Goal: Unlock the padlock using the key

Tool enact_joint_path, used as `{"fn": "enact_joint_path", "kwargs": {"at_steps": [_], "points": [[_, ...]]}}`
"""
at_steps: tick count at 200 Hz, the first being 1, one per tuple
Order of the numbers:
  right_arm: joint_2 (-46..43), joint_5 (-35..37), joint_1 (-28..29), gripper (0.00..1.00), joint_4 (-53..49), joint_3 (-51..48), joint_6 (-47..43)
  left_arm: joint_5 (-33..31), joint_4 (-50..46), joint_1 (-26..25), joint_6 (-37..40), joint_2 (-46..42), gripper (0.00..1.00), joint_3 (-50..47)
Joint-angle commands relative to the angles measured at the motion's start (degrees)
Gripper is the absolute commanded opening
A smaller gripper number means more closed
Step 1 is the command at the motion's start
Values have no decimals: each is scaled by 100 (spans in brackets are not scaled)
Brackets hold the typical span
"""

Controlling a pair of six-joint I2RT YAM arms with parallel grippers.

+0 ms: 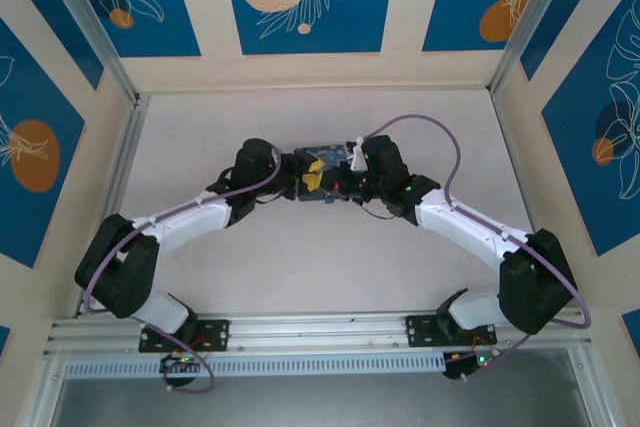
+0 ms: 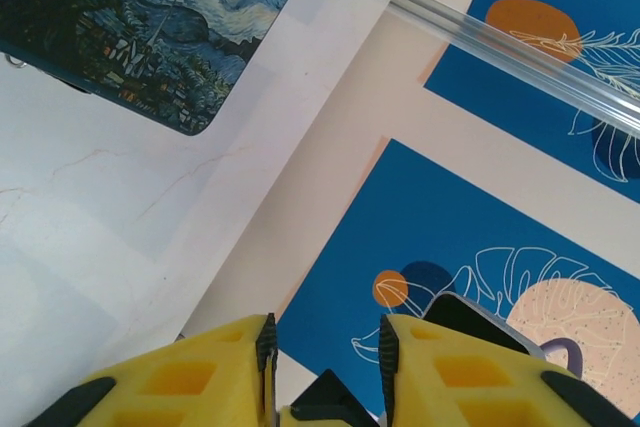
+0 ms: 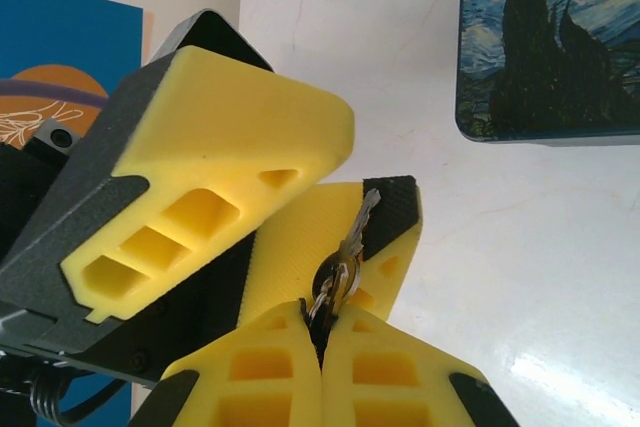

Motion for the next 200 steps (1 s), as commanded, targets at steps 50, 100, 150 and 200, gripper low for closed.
{"fn": "enact_joint_path", "kwargs": {"at_steps": [50, 100, 150, 200], "points": [[-257, 97, -95, 0, -27, -236, 63, 2, 25, -56, 60, -159, 20, 111], [-321, 117, -123, 0, -28, -293, 68, -17, -54, -67, 112, -173, 2, 120], [-427, 75, -243, 0, -77, -290, 46, -37, -234, -74, 248, -180, 23, 133], [-586, 42, -343, 0, -198, -147, -13, -46, -407, -75, 367, -210, 54, 95]]}}
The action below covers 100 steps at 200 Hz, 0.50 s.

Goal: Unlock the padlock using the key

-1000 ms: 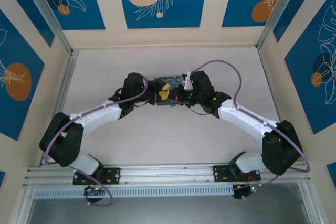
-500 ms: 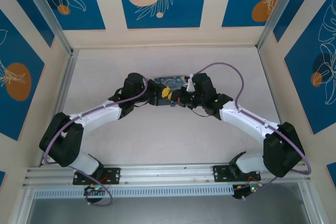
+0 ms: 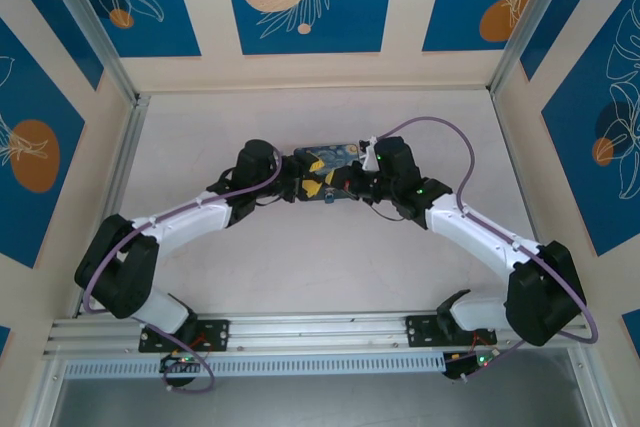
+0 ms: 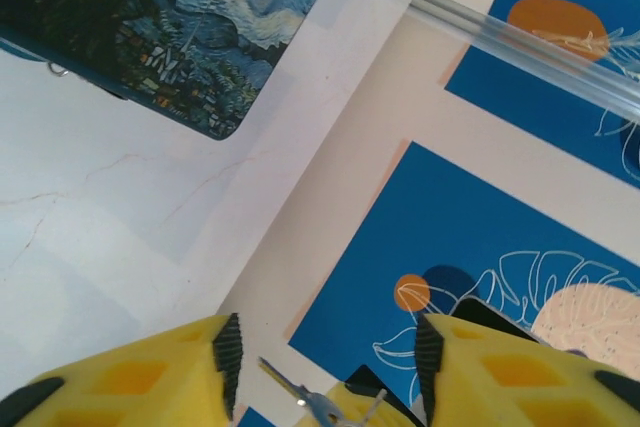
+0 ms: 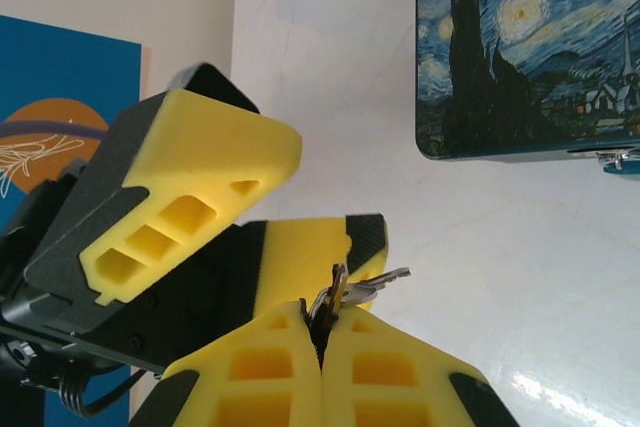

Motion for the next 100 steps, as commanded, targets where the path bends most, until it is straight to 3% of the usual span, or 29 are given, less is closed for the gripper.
{"fn": "enact_joint_path", "kwargs": {"at_steps": [1, 100], "points": [[-158, -41, -39, 0, -107, 84, -8, -14, -127, -45, 131, -191, 54, 83], [293, -156, 180, 0, 671, 270, 65, 147, 93, -88, -71, -79, 48, 234]]}}
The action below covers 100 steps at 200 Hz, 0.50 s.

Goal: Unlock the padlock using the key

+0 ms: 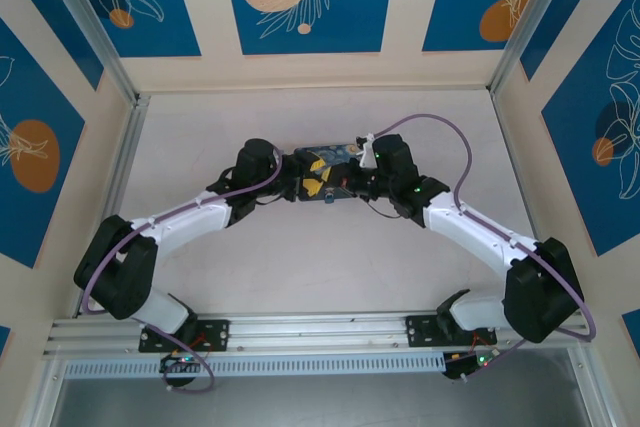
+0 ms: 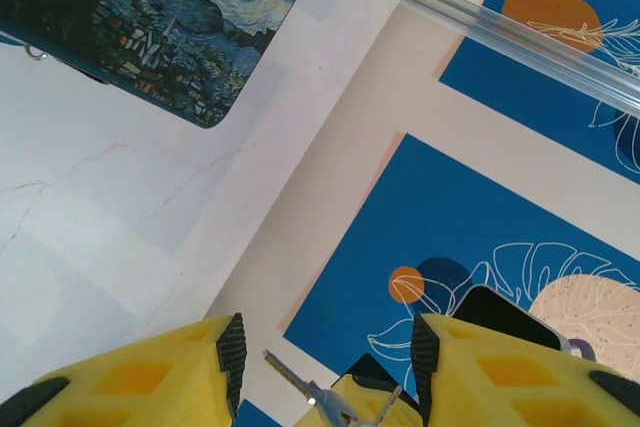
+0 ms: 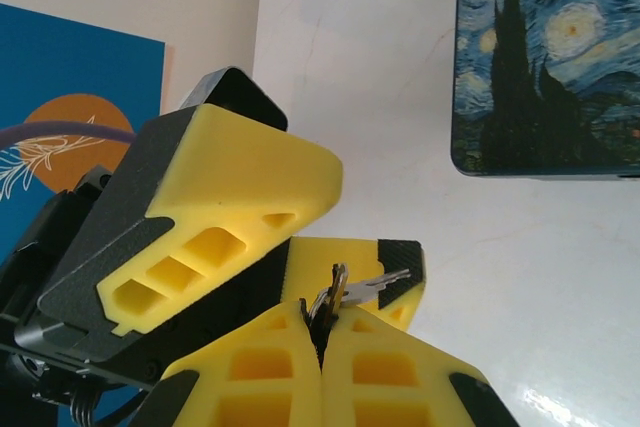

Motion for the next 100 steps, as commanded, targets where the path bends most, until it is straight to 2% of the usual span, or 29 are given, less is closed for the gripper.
{"fn": "enact_joint_path", "kwargs": {"at_steps": [1, 37, 100], "points": [[89, -81, 64, 0, 307, 191, 60, 96, 41, -59, -21, -58, 48, 177], [106, -64, 93, 0, 400, 101, 93, 76, 41, -63, -39, -57, 43, 186], [9, -20, 83, 0, 393, -46, 124, 15, -12, -73, -31, -83, 26, 171]]}}
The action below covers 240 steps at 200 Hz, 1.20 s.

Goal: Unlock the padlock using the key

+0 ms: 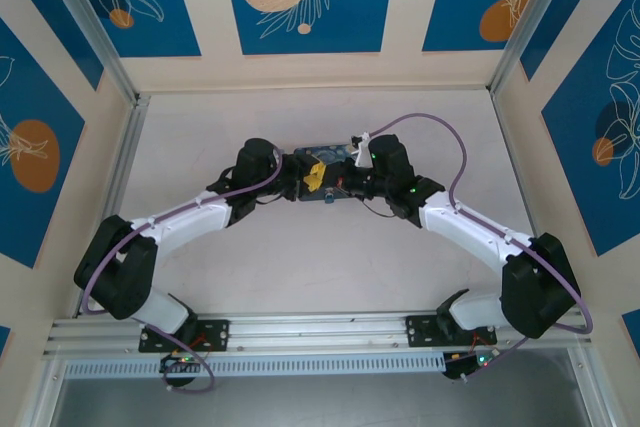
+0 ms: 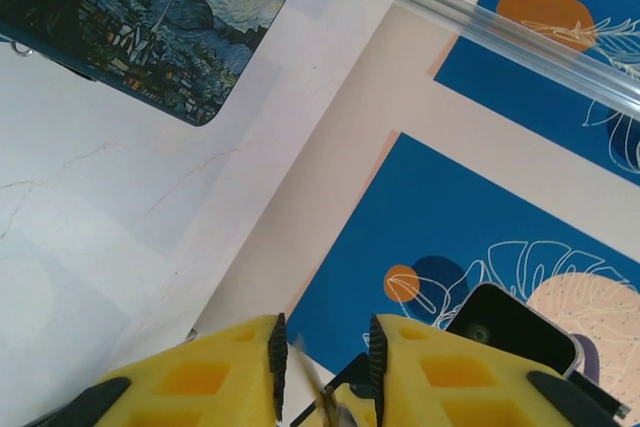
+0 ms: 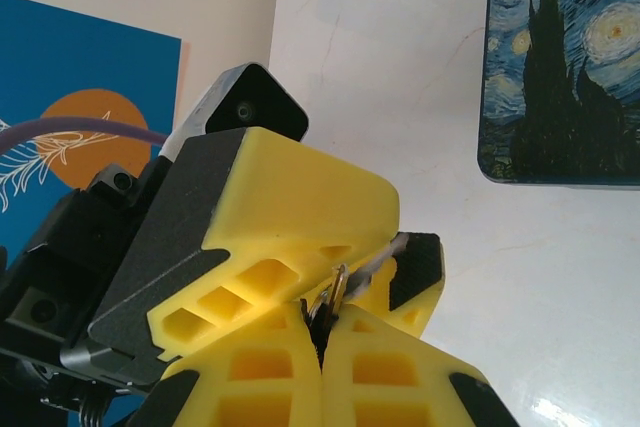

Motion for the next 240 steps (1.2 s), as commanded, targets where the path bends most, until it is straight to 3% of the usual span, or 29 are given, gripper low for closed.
{"fn": "enact_joint_path", "kwargs": {"at_steps": [1, 53, 104, 137, 180, 202, 240], "points": [[-72, 13, 21, 0, 130, -42, 57, 24, -34, -71, 9, -83, 26, 158], [-102, 30, 21, 0, 117, -73, 59, 5, -80, -78, 27, -85, 19, 158], [-165, 98, -3, 0, 55, -93, 65, -47, -122, -92, 57, -106, 0, 150], [-335, 219, -44, 0, -55, -188, 88, -146, -150, -97, 190, -118, 0, 149], [-756, 471, -195, 53, -238, -482, 228, -484, -523, -91, 837, -275, 0, 266], [-928, 514, -283, 58, -313, -590, 275, -597, -727, -89, 1211, -298, 0, 344], [-965, 344, -416, 58, -393, -562, 123, -849, -852, -83, 2152, -354, 0, 459]]}}
